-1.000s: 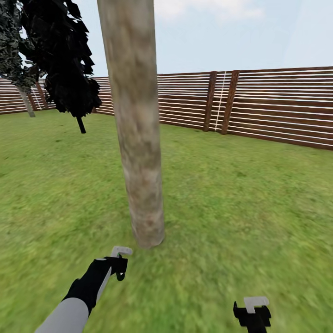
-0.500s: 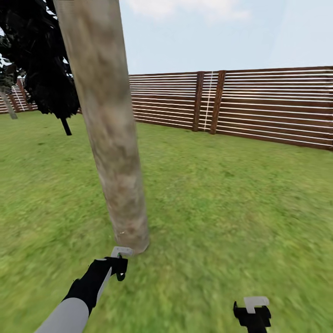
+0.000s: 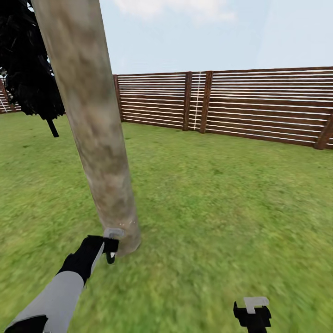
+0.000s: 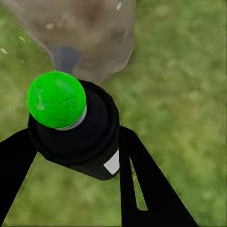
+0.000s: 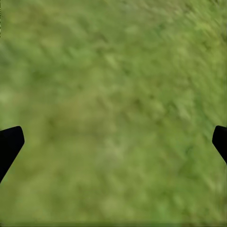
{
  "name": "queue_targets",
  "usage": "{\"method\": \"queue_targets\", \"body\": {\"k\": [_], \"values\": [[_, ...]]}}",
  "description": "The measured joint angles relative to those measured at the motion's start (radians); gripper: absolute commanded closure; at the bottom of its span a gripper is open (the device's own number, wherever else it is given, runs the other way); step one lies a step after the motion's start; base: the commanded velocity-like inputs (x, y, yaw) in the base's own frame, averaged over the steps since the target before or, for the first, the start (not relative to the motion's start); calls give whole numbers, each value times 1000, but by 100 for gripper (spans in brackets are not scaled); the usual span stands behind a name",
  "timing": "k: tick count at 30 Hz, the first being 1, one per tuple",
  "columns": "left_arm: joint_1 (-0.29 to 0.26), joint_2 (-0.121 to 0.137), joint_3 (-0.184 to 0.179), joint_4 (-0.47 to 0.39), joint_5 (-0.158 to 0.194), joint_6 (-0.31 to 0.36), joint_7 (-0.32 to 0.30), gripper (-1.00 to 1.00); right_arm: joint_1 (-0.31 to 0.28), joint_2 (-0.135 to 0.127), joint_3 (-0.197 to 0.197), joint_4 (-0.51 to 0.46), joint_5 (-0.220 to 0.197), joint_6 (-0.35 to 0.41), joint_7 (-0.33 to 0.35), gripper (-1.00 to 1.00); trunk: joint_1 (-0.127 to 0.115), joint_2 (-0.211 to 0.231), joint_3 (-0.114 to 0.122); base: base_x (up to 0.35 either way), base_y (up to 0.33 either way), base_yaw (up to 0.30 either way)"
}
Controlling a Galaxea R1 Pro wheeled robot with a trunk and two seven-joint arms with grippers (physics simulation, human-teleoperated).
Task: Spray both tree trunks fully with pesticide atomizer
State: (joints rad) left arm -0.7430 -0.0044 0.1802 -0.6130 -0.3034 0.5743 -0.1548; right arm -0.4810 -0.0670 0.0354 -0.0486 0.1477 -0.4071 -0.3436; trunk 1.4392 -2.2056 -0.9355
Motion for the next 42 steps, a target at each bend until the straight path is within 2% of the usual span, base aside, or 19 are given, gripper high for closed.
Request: {"method": "queue_targets", "body": {"k": [2, 6, 8, 9, 13, 16, 18, 21, 24, 26, 28, 30, 42], "values": [[-6, 49, -2, 0, 3, 5, -4, 100, 0, 0, 0, -1, 0, 0, 0, -100, 0, 0, 0, 0, 0, 0], [-21, 32, -5, 0, 16, 20, -5, 100, 0, 0, 0, -1, 0, 0, 0, -100, 0, 0, 0, 0, 0, 0], [-30, 37, -4, -1, 9, 36, -5, 100, 0, 1, 0, -1, 0, 0, 0, -100, 0, 0, 0, 0, 0, 0], [-32, 47, -1, -1, 6, 40, -5, 100, 0, 1, 0, -1, 0, 0, 0, -100, 0, 0, 0, 0, 0, 0], [-33, 114, 2, -1, 9, 43, -7, 100, 0, 0, 0, -1, 0, 0, -1, -100, 0, 0, 0, 0, 0, 48], [-33, 101, -4, -2, 19, 45, -8, 100, 0, 0, 0, -1, 0, 0, -1, -100, 0, 0, 0, 0, 0, 232], [-49, 51, -8, -3, 24, 59, -7, 100, 0, 0, 0, -1, 0, 0, -1, -100, 0, 0, 0, 0, 0, 270], [-83, 32, -8, -3, 14, 96, -6, 100, 0, 0, 0, -1, 0, 0, -1, -100, 0, 0, 0, 0, 0, 268], [-113, 43, -8, -3, 8, 108, -6, 100, 0, 0, 0, -1, 0, 0, -1, -100, 0, 0, 0, 0, 0, 62], [-112, 48, -9, -2, 4, 108, -5, 100, 0, 0, 0, -1, 0, 0, -1, -100, 0, 0, 0, 0, 0, 11], [-109, 88, -9, -2, -3, 107, -6, 100, 0, 0, 0, 0, 0, 0, -1, -100, 0, 0, 0, 11, -3, 2], [-107, 100, -8, -2, 8, 108, -7, 100, 0, 0, 0, 0, 0, 0, 0, -100, 0, 0, 0, 144, -95, 0], [-103, 94, -7, -2, 10, 94, -1, 100, 0, -1, 0, 0, 0, 0, 0, -100, 0, 0, 0, 159, -223, 0]]}}
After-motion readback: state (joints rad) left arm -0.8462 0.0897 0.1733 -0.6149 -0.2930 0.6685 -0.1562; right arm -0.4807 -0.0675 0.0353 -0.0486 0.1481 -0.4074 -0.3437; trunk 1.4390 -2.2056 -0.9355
